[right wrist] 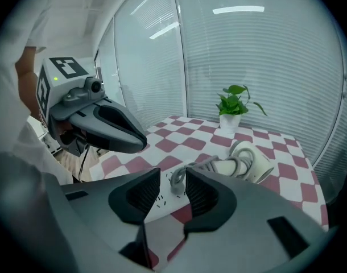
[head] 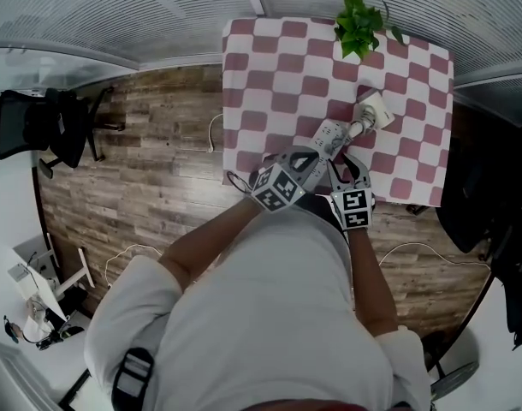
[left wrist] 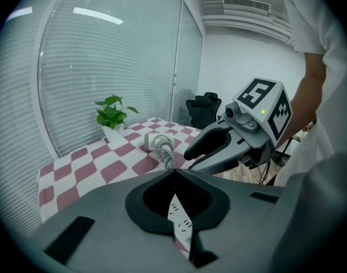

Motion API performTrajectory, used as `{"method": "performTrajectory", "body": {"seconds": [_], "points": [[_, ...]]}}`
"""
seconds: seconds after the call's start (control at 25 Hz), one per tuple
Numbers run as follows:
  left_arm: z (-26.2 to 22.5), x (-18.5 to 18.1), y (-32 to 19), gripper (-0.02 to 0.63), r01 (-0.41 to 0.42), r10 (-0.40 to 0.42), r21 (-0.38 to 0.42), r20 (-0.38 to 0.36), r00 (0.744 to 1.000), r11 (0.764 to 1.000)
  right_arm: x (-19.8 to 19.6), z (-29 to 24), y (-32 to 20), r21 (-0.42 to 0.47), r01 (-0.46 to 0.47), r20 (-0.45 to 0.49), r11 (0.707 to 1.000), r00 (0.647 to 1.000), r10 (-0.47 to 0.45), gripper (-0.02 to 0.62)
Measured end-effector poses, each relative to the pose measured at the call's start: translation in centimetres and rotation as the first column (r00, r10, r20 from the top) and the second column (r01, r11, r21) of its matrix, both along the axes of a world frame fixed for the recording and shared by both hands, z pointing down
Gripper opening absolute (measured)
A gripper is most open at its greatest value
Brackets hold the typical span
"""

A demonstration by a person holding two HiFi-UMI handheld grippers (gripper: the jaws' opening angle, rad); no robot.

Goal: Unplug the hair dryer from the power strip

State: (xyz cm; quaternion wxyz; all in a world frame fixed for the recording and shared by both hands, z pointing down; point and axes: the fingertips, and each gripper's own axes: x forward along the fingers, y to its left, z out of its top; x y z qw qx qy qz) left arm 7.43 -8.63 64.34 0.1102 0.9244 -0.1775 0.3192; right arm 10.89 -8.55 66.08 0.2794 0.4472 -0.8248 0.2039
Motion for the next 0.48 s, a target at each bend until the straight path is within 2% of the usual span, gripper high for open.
{"method": "performTrajectory", "body": {"seconds": [0.48], "points": [[7.4, -0.2, 0.5, 0.031, -0.048, 0.056, -0.054, 0.143, 0.988, 0.997, -0.4, 5.0, -0.6, -0.063, 0.038, -0.026, 0.997, 0.999, -0.039, 0.133]]}}
